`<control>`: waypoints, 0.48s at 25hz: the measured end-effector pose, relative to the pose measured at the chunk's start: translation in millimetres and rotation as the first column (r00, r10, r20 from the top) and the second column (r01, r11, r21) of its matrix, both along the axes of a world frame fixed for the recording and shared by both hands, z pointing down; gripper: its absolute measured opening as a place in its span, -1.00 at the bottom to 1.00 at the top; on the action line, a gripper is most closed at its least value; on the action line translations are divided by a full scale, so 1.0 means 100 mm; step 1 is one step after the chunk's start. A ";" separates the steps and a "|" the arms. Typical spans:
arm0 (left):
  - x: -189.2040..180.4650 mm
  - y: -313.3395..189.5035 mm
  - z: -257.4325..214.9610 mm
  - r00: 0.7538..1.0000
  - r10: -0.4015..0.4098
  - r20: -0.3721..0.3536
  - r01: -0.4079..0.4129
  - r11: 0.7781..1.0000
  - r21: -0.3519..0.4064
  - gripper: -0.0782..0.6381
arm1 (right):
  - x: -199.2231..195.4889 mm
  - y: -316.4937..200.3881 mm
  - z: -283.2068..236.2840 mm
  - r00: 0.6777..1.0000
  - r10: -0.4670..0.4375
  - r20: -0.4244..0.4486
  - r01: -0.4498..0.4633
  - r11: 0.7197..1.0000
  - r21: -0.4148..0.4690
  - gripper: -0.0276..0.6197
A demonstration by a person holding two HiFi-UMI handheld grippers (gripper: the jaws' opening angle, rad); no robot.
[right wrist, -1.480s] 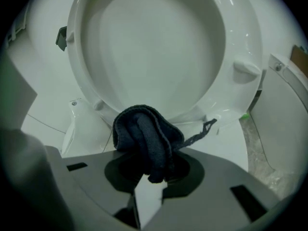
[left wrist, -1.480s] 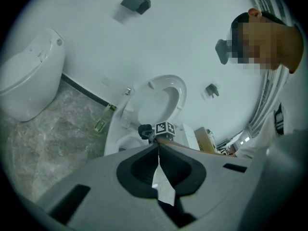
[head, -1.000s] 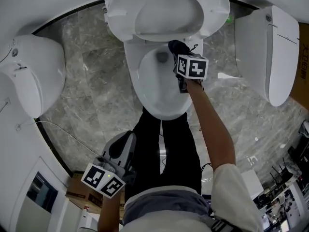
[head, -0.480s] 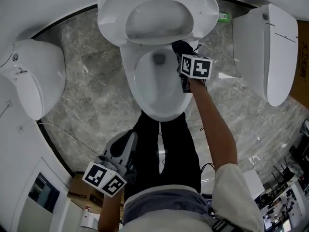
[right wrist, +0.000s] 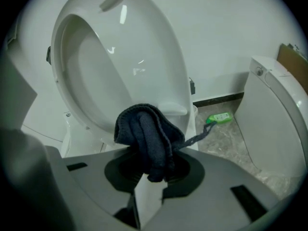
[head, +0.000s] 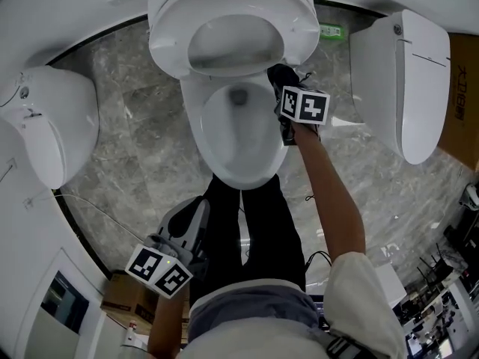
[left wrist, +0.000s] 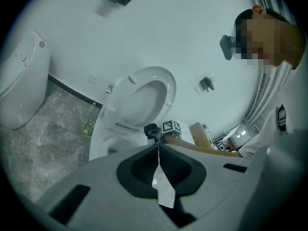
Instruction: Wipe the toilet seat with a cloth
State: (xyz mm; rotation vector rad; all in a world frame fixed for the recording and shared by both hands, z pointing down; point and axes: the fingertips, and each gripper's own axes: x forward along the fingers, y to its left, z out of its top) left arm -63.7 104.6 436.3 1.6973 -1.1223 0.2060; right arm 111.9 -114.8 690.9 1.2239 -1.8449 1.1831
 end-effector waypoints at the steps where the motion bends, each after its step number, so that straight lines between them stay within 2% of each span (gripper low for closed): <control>1: 0.01 -0.01 -0.03 1.000 0.005 -0.004 -0.005 1.000 0.002 -0.76 | 0.02 -0.01 -0.05 1.000 0.000 -0.004 0.000 1.000 0.001 -0.69; 12: 0.06 -0.20 -0.56 0.998 0.052 0.019 -0.053 0.995 0.087 -0.76 | 0.05 -0.13 -0.76 0.999 -0.028 -0.015 0.028 0.999 0.029 -0.69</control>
